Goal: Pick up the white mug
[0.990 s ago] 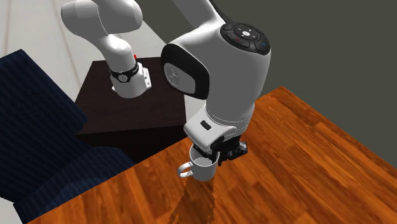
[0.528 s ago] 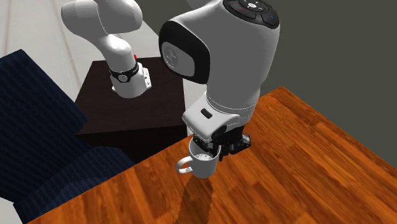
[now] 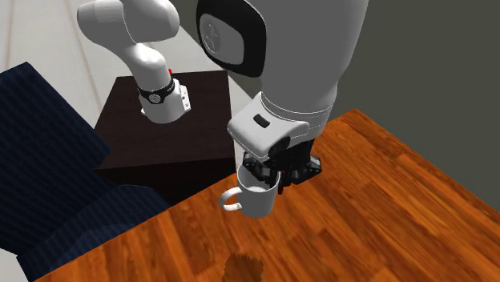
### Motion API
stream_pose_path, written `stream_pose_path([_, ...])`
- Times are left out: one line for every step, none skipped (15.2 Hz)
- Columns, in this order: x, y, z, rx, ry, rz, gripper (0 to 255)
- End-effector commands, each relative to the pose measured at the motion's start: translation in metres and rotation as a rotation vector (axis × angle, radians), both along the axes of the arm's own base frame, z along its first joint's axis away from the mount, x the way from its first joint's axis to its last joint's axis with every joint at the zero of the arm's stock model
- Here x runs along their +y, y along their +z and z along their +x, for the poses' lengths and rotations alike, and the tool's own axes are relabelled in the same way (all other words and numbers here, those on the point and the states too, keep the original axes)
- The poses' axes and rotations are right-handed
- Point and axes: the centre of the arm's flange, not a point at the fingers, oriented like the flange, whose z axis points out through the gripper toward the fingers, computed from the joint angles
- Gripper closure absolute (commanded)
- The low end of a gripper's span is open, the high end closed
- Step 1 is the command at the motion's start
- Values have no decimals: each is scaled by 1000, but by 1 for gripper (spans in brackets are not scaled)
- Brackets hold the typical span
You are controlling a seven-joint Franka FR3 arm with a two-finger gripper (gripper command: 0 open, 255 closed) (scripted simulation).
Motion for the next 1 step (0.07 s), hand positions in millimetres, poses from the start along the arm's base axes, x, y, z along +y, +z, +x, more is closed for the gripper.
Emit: stream_pose_path([0,3,0,0,0,0,255])
